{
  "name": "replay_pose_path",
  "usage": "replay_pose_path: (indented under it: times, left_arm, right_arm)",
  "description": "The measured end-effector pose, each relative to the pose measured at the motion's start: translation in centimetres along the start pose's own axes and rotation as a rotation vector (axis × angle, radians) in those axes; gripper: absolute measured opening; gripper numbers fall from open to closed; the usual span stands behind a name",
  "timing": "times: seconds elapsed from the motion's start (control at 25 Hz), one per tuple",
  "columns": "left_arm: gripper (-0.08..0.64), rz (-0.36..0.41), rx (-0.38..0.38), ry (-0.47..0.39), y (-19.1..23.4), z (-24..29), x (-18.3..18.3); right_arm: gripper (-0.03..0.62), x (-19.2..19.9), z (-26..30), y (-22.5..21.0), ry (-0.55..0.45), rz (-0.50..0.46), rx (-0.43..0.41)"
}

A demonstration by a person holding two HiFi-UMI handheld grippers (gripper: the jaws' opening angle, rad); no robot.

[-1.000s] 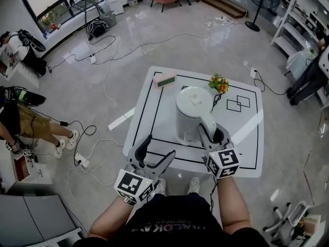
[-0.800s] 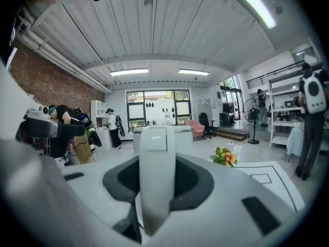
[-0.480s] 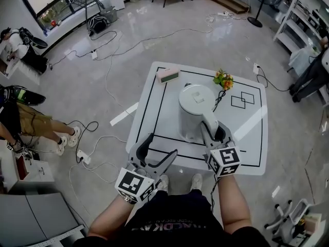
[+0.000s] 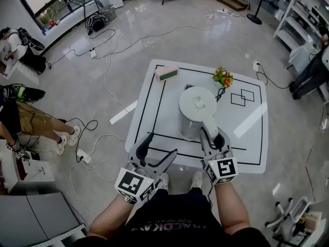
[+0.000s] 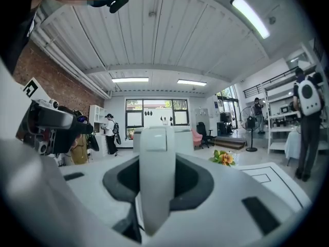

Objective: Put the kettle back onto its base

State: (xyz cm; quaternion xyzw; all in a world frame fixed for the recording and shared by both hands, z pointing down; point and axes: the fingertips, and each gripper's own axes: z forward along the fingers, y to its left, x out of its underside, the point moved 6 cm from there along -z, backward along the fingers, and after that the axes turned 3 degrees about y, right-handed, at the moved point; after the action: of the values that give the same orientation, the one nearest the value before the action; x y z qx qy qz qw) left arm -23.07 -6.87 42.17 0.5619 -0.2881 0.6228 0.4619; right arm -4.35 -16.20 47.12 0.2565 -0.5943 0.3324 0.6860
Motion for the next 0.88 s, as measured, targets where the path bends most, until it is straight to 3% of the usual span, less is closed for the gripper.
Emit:
replay_pose_path:
  times: [0.32, 0.88]
  left_arm:
    - [0.359, -0.006, 0.007, 0.004, -0.3, 0.1, 0.4]
    - [0.359, -0.017, 0.029, -0.007, -0.7, 0.2, 0.5]
  right_arm:
    - [0.117, 0.7, -0.6, 0.7, -0.027, -0.019, 0.008]
    - [0.118, 1.7, -1.0, 0.8, 0.013, -0.01, 0.004]
